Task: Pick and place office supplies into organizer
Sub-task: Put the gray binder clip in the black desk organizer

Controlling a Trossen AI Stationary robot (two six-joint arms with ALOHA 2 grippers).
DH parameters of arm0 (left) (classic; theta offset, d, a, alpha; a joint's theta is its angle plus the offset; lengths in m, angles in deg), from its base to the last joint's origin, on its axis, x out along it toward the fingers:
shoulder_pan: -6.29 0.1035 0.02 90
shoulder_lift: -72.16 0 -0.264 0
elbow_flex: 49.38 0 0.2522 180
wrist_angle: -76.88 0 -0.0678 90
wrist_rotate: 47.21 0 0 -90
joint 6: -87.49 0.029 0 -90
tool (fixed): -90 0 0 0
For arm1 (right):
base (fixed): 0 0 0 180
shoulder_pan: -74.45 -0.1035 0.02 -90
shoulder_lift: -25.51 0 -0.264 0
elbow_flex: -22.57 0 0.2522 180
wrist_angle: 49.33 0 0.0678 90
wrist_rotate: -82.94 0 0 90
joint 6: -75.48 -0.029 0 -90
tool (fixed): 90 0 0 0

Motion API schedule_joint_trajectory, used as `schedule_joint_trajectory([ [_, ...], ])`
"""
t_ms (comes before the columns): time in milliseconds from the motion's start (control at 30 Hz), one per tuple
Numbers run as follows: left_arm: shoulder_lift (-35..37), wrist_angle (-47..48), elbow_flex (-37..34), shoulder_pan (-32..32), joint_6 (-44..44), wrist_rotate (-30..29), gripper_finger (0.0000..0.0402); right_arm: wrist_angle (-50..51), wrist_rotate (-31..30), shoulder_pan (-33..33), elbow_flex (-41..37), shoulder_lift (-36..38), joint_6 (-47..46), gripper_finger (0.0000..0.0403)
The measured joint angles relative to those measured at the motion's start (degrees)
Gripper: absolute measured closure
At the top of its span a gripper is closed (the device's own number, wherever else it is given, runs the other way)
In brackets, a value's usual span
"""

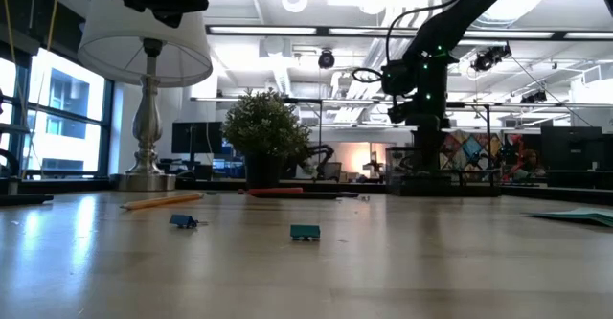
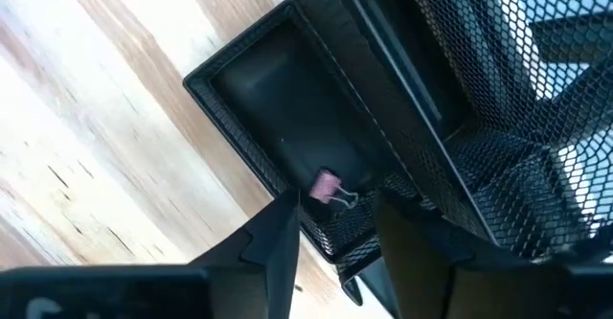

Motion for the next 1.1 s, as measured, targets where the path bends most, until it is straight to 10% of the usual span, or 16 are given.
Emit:
schedule_joint_trajectory([
  [567, 0.0, -0.3, 0.0, 0.0, 0.4, 0.0, 0.0401, -2.6, 11.9, -14.8, 4.3, 0.3, -7.9, 0.0263],
  [1100, 0.0, -1.6, 0.0, 0.0, 0.3, 0.4, 0.0401, -11.2, 6.9, -26.1, 4.3, -3.7, -10.1, 0.0259],
])
